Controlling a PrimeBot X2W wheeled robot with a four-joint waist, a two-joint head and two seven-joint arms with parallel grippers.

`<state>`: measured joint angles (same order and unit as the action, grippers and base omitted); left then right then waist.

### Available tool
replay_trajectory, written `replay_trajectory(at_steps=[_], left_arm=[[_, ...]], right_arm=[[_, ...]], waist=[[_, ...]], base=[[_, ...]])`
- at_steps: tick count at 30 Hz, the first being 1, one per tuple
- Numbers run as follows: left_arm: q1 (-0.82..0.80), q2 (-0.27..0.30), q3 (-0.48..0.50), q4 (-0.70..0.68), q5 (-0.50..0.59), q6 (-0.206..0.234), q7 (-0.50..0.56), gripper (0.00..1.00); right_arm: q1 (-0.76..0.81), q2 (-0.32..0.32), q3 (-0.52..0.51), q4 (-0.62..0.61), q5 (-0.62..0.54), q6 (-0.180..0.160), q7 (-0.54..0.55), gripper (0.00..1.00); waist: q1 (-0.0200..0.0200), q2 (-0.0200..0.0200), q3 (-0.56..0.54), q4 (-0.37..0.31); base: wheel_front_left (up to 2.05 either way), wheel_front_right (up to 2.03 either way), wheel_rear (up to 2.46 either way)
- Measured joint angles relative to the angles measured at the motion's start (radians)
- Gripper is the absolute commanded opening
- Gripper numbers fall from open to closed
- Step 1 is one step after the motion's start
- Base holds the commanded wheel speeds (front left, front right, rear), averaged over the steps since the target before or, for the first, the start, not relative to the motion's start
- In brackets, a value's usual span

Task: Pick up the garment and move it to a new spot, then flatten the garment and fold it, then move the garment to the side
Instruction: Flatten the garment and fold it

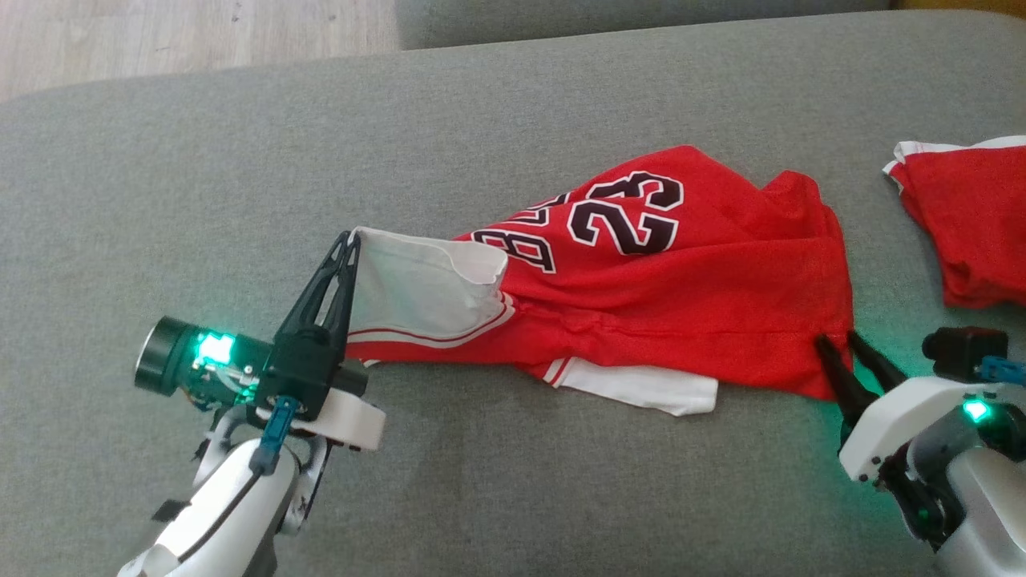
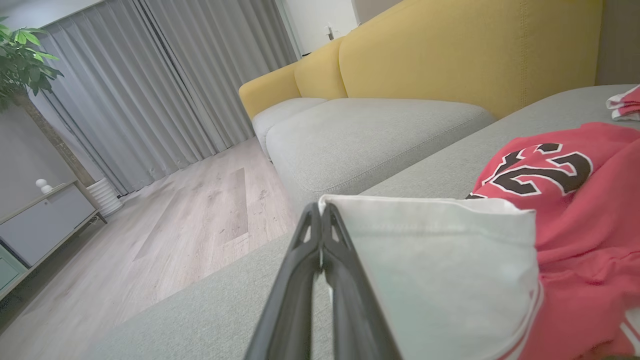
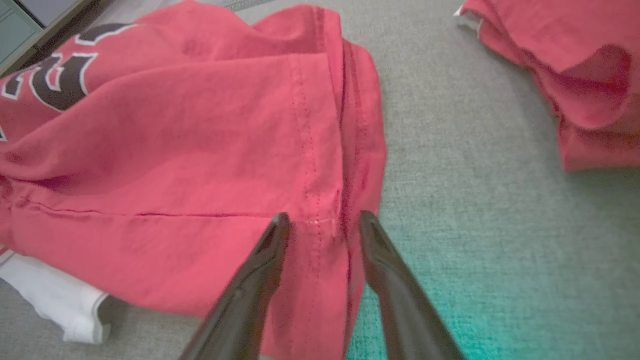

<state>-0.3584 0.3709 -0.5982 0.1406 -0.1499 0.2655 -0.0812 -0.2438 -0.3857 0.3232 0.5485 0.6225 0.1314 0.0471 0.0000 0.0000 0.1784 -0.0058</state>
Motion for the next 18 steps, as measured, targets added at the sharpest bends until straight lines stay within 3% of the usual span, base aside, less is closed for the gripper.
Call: replay_trajectory(at_steps=[1,2,3,12,18], left_arm=[[0.0,0.0,0.0,0.0,0.0,0.0,0.001,0.0],[0.0,0.001,0.0,0.0,0.0,0.0,0.001,0.0],[0.0,0.001,0.0,-0.001,0.0,0.0,0.001,0.0],[0.003,0.014,0.004,-0.005,-0.014,0.013,-0.019,0.0],[0.039,0.072,0.056,-0.086,-0.048,0.013,-0.066,0.0]], right_arm=[[-0.001,0.0,0.007,0.008,0.006,0.0,0.0,0.32],[-0.003,0.0,0.012,0.015,0.011,0.0,-0.004,0.1],[-0.005,-0.001,0.019,0.021,0.018,0.0,-0.009,0.0],[-0.016,-0.026,0.027,0.016,0.049,0.0,-0.095,0.0],[0.024,-0.091,-0.019,-0.158,0.108,0.0,-0.109,0.0]], waist=[[0.0,0.0,0.0,0.002],[0.0,0.0,0.001,0.003],[0.0,0.0,0.001,0.004],[0.0,0.0,-0.038,0.004],[-0.0001,0.0,-0.104,-0.006]], base=[[0.0,0.0,0.0],[0.0,0.0,0.0],[0.0,0.0,0.0],[0.0,0.0,0.0],[0.0,0.0,0.0]])
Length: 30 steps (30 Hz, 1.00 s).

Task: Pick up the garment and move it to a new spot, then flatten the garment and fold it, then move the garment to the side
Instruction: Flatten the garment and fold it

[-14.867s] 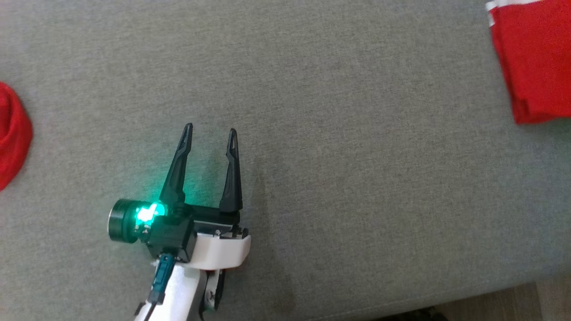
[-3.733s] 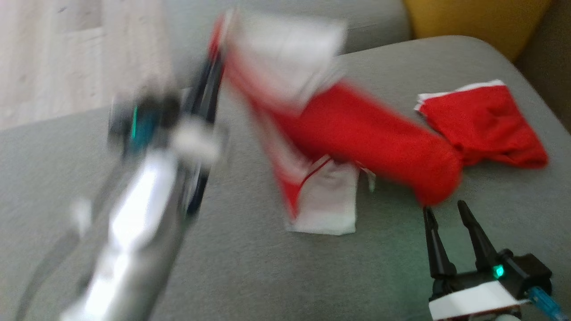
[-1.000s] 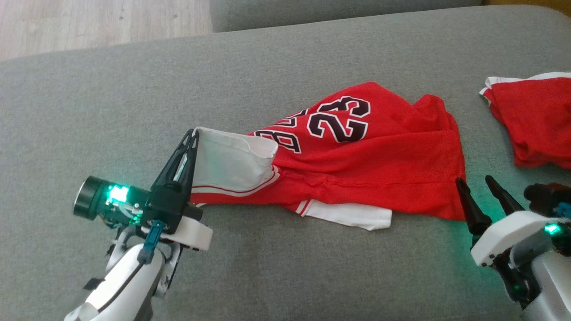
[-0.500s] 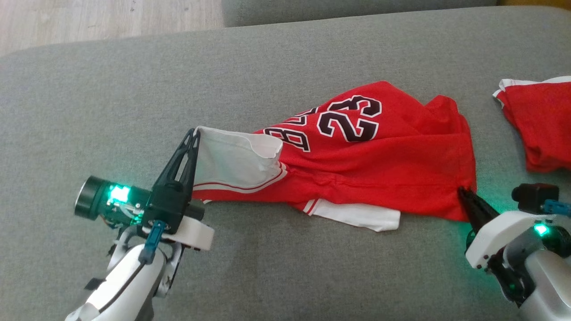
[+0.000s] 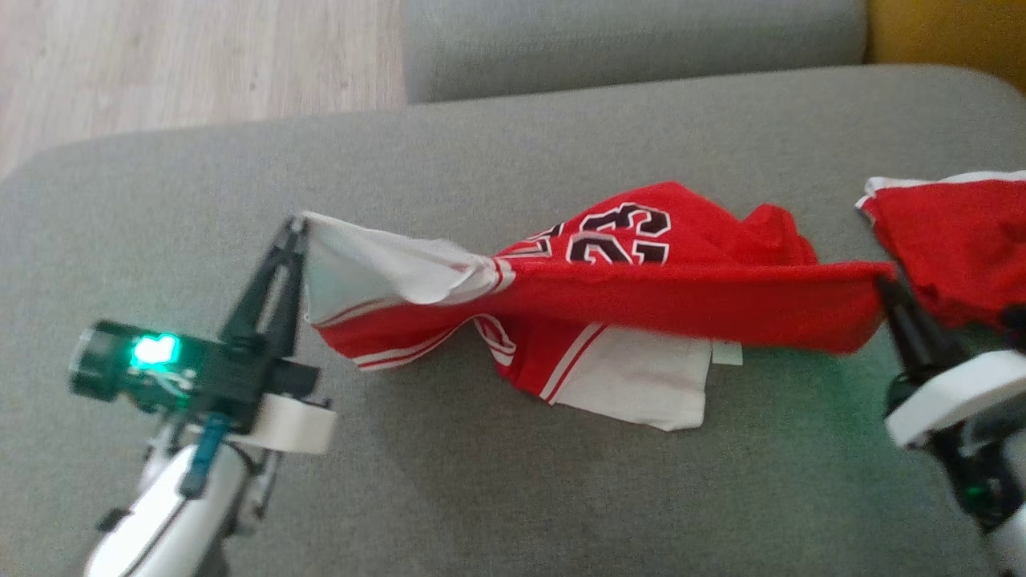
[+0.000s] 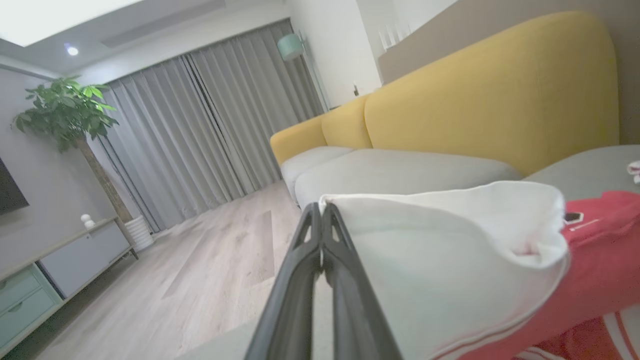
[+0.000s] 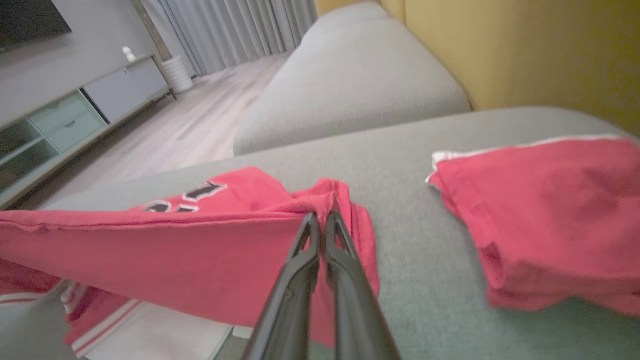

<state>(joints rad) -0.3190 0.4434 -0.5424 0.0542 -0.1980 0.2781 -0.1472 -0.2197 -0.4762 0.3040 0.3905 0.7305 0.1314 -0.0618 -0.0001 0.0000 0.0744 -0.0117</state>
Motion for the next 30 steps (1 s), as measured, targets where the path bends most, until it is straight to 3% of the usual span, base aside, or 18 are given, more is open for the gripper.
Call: replay_trajectory(at_steps=[6,7,11,16,22,27,30], left_arm=[[-0.007,0.091,0.038,-0.113,0.001,-0.023,-0.003,0.0],[-0.029,0.121,0.049,-0.165,0.008,-0.043,0.002,0.0],[-0.116,0.156,0.074,-0.235,0.014,-0.07,0.033,0.0],[-0.293,0.165,0.109,-0.262,-0.077,-0.162,0.082,0.0],[-0.506,0.122,0.116,-0.079,-0.227,-0.312,0.13,0.0],[-0.766,0.049,0.086,0.141,-0.21,-0.361,0.109,0.0],[-0.925,0.017,0.077,0.288,-0.156,-0.366,0.061,0.0]], right_arm=[[0.058,-0.078,-0.111,-0.182,0.012,0.0,0.027,0.0],[0.071,-0.102,-0.169,-0.266,0.012,0.0,0.056,0.0],[0.06,-0.125,-0.265,-0.397,0.011,0.0,0.117,0.0],[-0.053,-0.143,-0.331,-0.502,-0.049,0.0,0.226,0.0],[-0.3,-0.141,-0.236,-0.447,-0.096,0.0,0.287,0.0],[-0.542,-0.071,-0.114,-0.276,-0.117,0.0,0.233,0.0],[-0.679,-0.037,-0.054,-0.151,-0.146,0.0,0.162,0.0]], waist=[[-0.0001,0.0,-0.059,-0.013],[-0.0002,0.0,-0.08,-0.019],[-0.0001,0.0,-0.095,-0.032],[-0.0001,0.0,-0.093,-0.052],[0.0001,0.0,-0.042,-0.056],[0.0003,0.0,0.052,-0.052],[0.0004,0.0,0.119,-0.048]], base=[[0.0,0.0,0.0],[0.0,0.0,0.0],[0.0,0.0,0.0],[0.0,0.0,0.0],[0.0,0.0,0.0],[0.0,0.0,0.0],[0.0,0.0,0.0]])
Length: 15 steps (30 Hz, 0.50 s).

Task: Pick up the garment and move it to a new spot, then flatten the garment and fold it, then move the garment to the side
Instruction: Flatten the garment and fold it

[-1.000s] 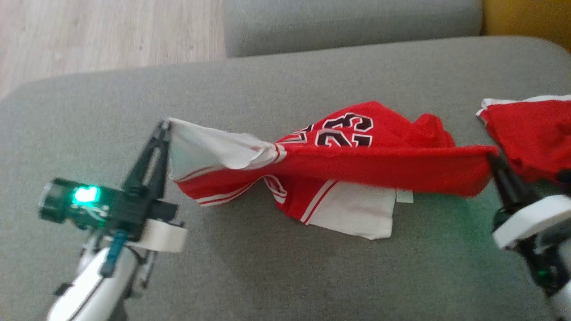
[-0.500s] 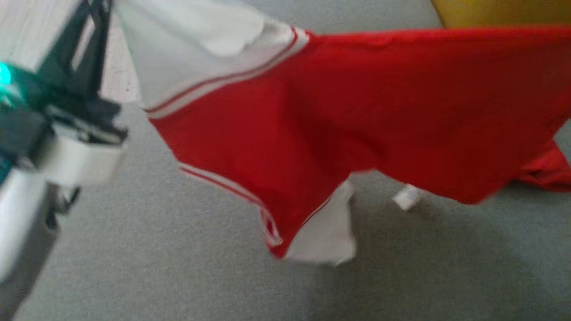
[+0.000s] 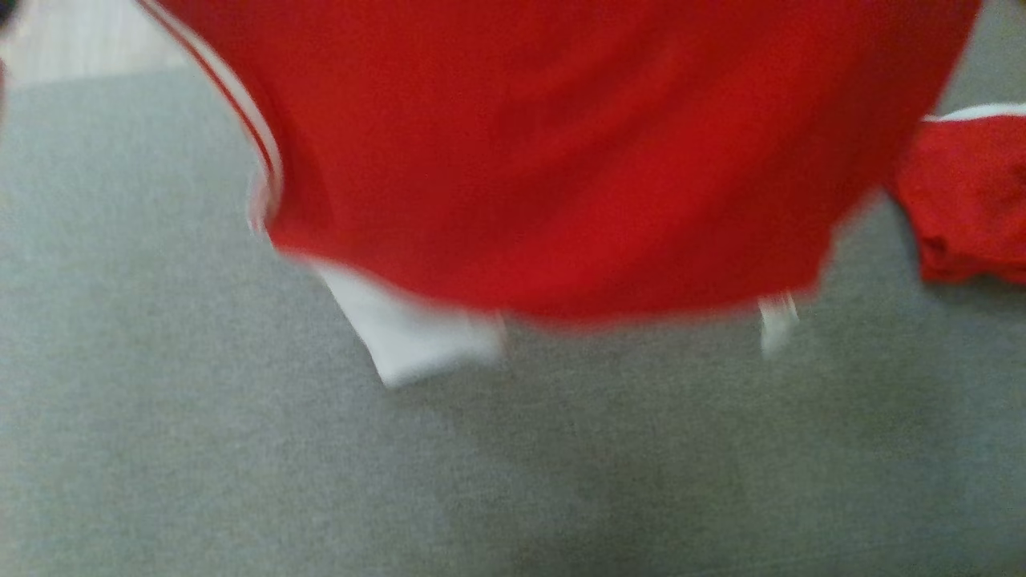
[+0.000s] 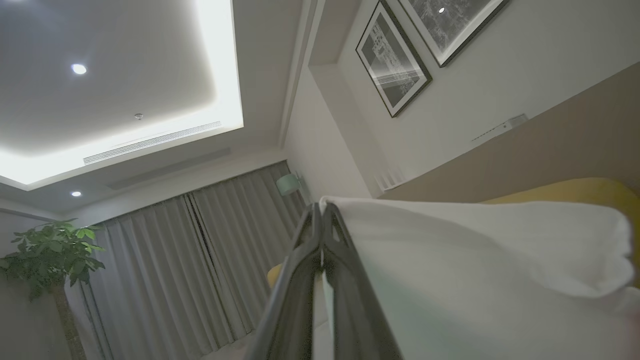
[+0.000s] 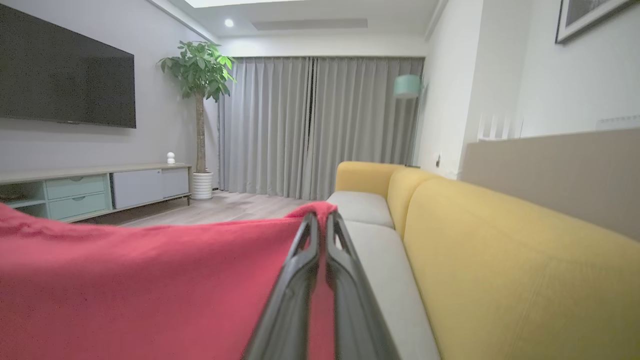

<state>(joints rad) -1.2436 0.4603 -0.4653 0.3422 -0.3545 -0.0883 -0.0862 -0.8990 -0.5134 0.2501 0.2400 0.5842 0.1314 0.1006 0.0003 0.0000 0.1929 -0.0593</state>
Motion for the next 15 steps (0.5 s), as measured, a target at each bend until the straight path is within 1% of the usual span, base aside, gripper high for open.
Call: replay_trajectory(at_steps=[3,6,8,10,12,15], left_arm=[[-0.14,-0.026,-0.005,0.132,0.057,0.008,-0.066,0.0],[-0.257,-0.052,-0.01,0.215,0.091,0.009,-0.123,0.0],[-0.311,-0.069,-0.015,0.254,0.095,0.007,-0.145,0.0],[-0.332,-0.084,-0.016,0.277,0.102,0.002,-0.16,0.0],[-0.322,-0.092,-0.019,0.295,0.102,0.0,-0.168,0.0],[-0.253,-0.093,-0.034,0.305,0.102,0.0,-0.171,0.0]], right_arm=[[-0.138,0.009,0.03,0.119,-0.062,0.0,-0.098,0.0],[-0.254,0.013,0.031,0.211,-0.101,0.0,-0.192,0.0],[-0.308,0.011,0.036,0.259,-0.111,0.0,-0.234,0.0],[-0.33,0.004,0.051,0.298,-0.111,0.0,-0.263,0.0],[-0.328,-0.001,0.076,0.336,-0.108,0.0,-0.28,0.0],[-0.306,-0.003,0.108,0.39,-0.092,0.0,-0.305,0.0]], waist=[[0.0001,0.0,0.064,0.006],[0.0002,0.0,0.121,0.013],[0.0001,0.0,0.152,0.02],[0.0,0.0,0.179,0.03],[-0.0001,0.0,0.2,0.042],[0.0,0.0,0.224,0.062]], base=[[0.0,0.0,0.0],[0.0,0.0,0.0],[0.0,0.0,0.0],[0.0,0.0,0.0],[0.0,0.0,0.0],[0.0,0.0,0.0]])
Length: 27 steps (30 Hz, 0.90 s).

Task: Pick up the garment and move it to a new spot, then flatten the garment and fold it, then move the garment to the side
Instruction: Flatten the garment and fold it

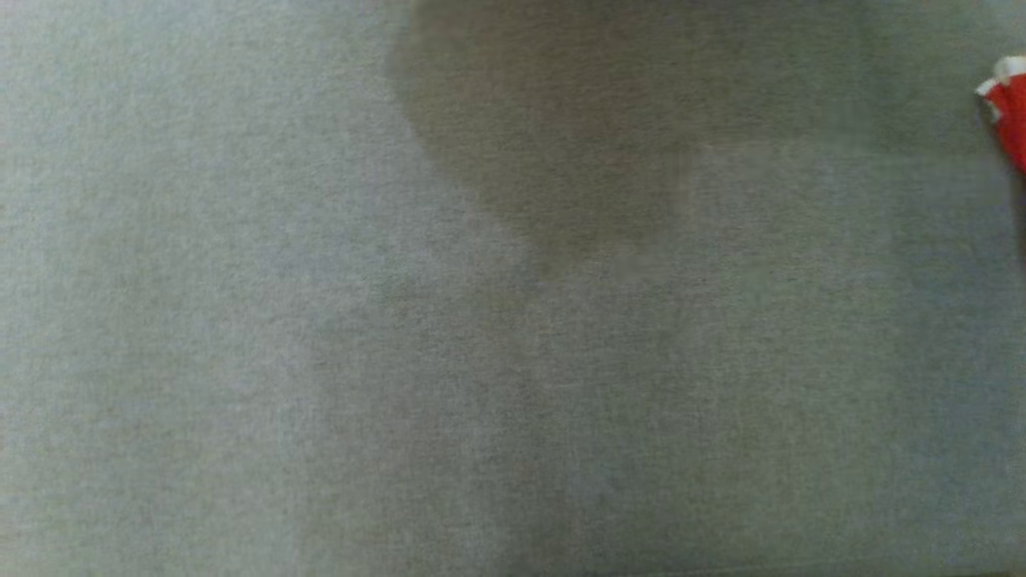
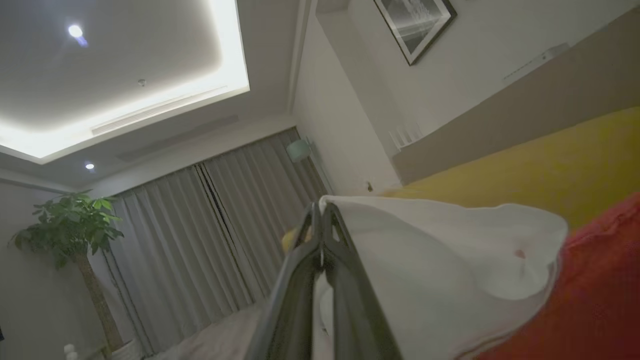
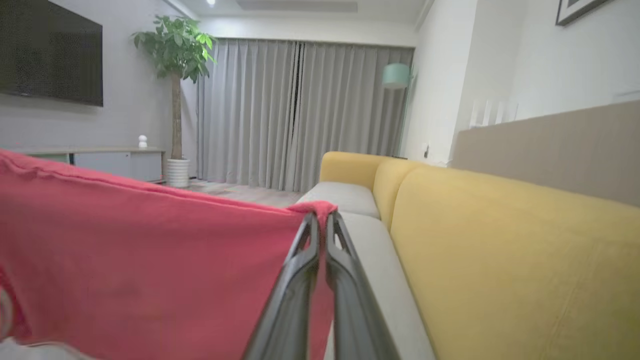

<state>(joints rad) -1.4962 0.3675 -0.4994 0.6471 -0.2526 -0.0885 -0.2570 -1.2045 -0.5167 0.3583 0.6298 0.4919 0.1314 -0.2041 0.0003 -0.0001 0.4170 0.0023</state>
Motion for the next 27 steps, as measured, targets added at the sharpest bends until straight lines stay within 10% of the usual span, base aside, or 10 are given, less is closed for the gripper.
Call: replay_trajectory(at_steps=[12,27], left_arm=[[0.588,0.04,-0.057,-0.239,-0.026,0.073,0.0,0.0],[1.36,0.172,-0.124,-0.644,-0.121,0.245,0.06,0.0]], right_arm=[[0.271,0.006,0.073,0.145,0.067,0.0,-0.044,0.0],[0.831,-0.012,0.018,0.002,0.107,0.0,-0.046,0.0]], waist=[[-0.0004,0.0,-0.055,0.035],[-0.0007,0.0001,-0.279,0.043]], base=[[0.0,0.0,0.0],[0.0,0.0,0.0]])
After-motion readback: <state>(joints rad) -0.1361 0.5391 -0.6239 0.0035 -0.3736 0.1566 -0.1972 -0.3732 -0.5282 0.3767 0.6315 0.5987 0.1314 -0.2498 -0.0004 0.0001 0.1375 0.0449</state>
